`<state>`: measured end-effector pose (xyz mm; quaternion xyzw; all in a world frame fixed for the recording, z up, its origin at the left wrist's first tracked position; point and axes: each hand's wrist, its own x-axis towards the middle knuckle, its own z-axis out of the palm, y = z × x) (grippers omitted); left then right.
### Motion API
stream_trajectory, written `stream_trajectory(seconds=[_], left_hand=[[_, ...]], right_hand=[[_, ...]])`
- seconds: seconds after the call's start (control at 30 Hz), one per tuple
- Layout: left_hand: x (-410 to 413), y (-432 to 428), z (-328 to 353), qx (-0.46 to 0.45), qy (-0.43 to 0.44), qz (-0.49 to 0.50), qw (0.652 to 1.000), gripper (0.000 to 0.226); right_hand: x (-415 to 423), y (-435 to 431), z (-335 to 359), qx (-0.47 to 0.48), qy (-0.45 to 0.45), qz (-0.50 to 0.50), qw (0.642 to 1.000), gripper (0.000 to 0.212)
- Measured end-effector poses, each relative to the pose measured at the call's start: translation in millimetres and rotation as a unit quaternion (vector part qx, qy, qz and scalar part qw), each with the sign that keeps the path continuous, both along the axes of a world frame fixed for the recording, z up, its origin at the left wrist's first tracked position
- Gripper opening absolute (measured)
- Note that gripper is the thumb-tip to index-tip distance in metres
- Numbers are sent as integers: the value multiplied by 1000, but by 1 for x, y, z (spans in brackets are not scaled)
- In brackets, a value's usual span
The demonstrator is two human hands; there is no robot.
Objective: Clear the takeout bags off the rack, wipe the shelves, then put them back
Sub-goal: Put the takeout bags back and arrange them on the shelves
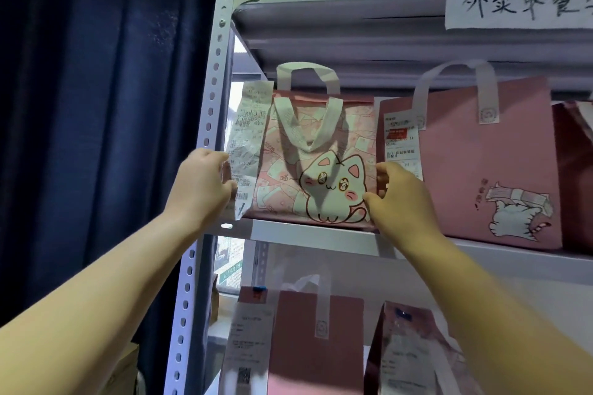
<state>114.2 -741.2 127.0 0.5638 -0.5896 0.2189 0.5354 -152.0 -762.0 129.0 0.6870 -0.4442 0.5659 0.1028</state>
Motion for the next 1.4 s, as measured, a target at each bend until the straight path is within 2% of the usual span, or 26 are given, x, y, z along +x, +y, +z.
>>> stream_trajectory(seconds=[0.07,0.13,0.27,0.43,0.57,0.7,0.8,0.87,0.97,1.1,1.27,1.4], left_hand=[[-5,5,-2,-35,24,-13,999,46],[-16,10,-2,-75,23,-17,997,39],[-50,23,3,-149,-53,-49,986,21],[-107,29,5,-155,-153,-138,966,19],[-147,25,-1,-156,-183,-191,952,15],[-177,13,-5,-137,-171,-218,951,14],[-192,6,-8,-116,-150,-221,957,18],[-197,3,-9,-105,-136,-224,959,19],[-199,-1,-11,-96,-122,-223,962,18],[-198,-6,-10,-89,-108,-210,968,14],[-198,-10,-8,-71,-87,-197,974,9],[-199,-16,-7,-58,-61,-170,982,18]], right_hand=[[-5,3,-1,-25,0,-11,1000,33],[-14,9,-2,-62,-5,-25,998,32],[-41,23,-6,-122,-4,-39,992,24],[-89,37,-10,-161,-13,-106,981,20],[-131,44,-10,-182,-17,-184,966,28],[-162,41,-5,-112,-7,-264,958,50],[-171,35,4,-31,-21,-253,967,61],[-175,30,11,16,-38,-235,971,62],[-180,22,18,50,-53,-211,975,45],[-187,15,21,47,-61,-207,975,21],[-198,10,22,41,-78,-197,976,11],[-210,11,23,34,-82,-209,974,10]])
